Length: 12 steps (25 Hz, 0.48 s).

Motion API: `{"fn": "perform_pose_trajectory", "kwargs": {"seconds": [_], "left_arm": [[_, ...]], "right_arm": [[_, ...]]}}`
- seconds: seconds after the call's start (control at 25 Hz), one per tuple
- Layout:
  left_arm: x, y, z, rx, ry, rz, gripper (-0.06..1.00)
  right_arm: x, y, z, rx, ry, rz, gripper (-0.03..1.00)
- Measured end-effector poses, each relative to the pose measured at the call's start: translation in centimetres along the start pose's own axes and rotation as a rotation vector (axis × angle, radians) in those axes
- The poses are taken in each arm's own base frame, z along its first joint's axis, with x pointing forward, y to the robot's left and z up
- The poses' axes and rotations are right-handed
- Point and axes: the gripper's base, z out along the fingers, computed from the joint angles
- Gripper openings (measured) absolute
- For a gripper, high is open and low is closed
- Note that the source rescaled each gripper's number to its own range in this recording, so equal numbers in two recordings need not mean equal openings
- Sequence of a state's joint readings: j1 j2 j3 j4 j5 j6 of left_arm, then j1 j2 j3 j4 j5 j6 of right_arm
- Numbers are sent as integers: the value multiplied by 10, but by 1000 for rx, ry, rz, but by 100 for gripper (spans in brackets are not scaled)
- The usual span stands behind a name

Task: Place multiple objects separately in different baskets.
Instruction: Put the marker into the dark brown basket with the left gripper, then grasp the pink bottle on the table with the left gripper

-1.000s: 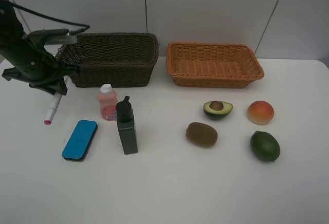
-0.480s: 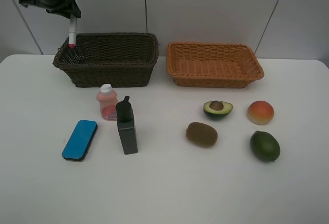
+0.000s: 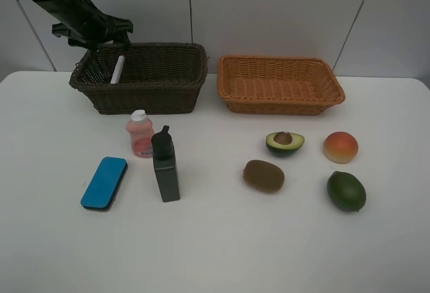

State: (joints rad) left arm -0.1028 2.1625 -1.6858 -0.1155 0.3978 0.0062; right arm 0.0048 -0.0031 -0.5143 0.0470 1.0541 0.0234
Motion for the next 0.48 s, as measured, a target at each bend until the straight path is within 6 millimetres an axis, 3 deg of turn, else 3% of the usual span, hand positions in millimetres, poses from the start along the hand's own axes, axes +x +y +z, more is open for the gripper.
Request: {"fn": "perform_pose_trajectory", "kwargs": {"seconds": [0.12, 0.24, 0.48], "left_arm": [[-1, -1, -8, 4, 38, -21, 99], [-5, -4, -30, 11, 138, -37, 99], [-20, -13, -99, 32, 390, -43, 99]], "right_arm": [[0, 0, 0, 0, 0, 0, 100], [0, 0, 0, 0, 0, 0, 100], [0, 0, 0, 0, 0, 0, 100]]}}
